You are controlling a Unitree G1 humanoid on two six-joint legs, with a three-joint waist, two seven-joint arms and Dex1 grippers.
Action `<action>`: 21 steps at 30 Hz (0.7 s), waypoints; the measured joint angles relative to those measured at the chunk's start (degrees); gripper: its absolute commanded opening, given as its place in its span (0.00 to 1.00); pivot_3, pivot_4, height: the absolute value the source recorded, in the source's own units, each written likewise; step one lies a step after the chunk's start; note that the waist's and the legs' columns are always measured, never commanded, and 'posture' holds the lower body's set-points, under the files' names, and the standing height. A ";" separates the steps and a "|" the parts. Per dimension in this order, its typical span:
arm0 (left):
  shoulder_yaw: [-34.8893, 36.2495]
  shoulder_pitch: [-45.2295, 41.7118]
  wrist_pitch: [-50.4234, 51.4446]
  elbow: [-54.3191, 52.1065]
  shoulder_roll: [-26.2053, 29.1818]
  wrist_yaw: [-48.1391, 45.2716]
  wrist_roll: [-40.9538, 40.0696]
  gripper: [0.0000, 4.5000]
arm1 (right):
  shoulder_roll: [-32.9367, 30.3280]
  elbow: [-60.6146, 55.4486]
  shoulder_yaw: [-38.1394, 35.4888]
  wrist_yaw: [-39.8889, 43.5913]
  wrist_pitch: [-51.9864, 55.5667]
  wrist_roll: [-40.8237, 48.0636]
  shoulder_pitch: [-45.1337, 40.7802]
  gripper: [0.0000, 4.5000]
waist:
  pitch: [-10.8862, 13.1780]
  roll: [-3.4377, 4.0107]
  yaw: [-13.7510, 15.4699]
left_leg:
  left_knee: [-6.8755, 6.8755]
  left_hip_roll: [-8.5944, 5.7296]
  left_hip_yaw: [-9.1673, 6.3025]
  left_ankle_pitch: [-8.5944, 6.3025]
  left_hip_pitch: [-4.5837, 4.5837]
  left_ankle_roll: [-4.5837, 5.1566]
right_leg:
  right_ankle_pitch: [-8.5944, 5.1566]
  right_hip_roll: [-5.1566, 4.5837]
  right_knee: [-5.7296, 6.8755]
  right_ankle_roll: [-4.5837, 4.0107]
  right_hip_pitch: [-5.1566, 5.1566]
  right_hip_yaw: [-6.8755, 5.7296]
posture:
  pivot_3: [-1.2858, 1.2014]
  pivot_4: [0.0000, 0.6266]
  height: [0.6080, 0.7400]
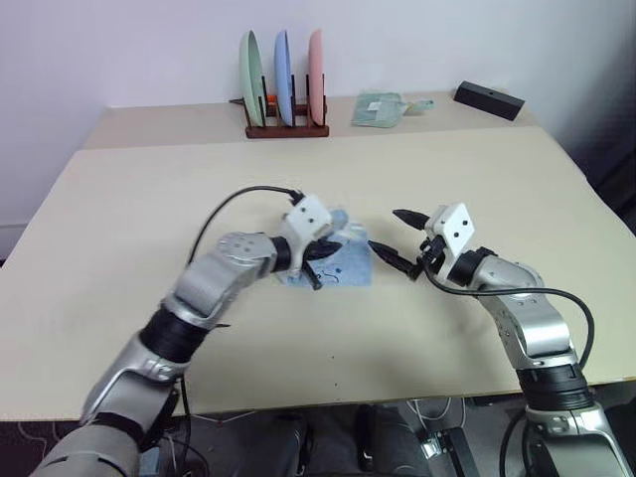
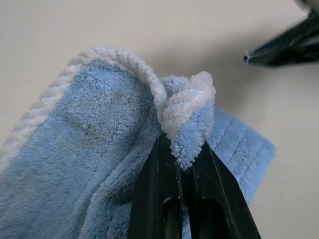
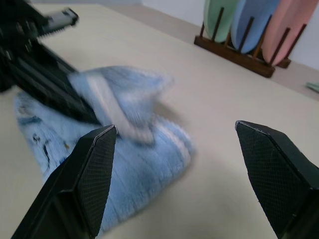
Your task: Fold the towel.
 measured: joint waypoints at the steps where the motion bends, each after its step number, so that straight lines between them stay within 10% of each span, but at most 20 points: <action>1: -0.31 0.00 -0.08 0.72 -1.32 -0.34 0.56 0.01 | -0.11 -0.06 -0.18 -0.10 0.00 0.00 0.21 0.86 | 0.01 -0.02 0.00 | 0.00 0.00 0.00 0.00 -0.02 0.00 | 0.00 0.00 -0.01 0.00 -0.01 0.00 | 0.52 0.24 1.00; 6: -0.55 -0.66 -0.08 3.94 -5.25 -1.23 2.44 0.01 | -0.31 -0.20 -0.35 -0.35 0.01 0.00 0.76 0.86 | 0.01 -0.02 -0.10 | 0.00 0.01 0.00 0.00 0.00 0.00 | 0.00 0.00 0.03 0.00 -0.03 0.00 | 0.52 0.24 1.00; 16: 4.77 1.83 2.64 2.74 -5.79 -4.93 0.64 0.97 | -0.40 -0.33 -0.29 -1.19 0.16 -0.04 -0.36 0.86 | 0.01 -0.02 -0.05 | 0.04 0.00 0.00 0.00 -0.02 0.00 | 0.00 0.00 0.04 0.00 -0.03 0.00 | 0.52 0.24 1.00; 21: 10.08 3.36 5.21 -3.59 -2.51 -6.32 -1.86 0.97 | -0.70 -0.30 -0.30 -1.31 0.17 -0.91 -0.66 0.86 | 0.01 -0.01 -0.09 | 0.03 0.01 0.00 0.00 -0.01 0.00 | 0.00 0.00 0.04 0.00 -0.03 0.00 | 0.52 0.24 1.00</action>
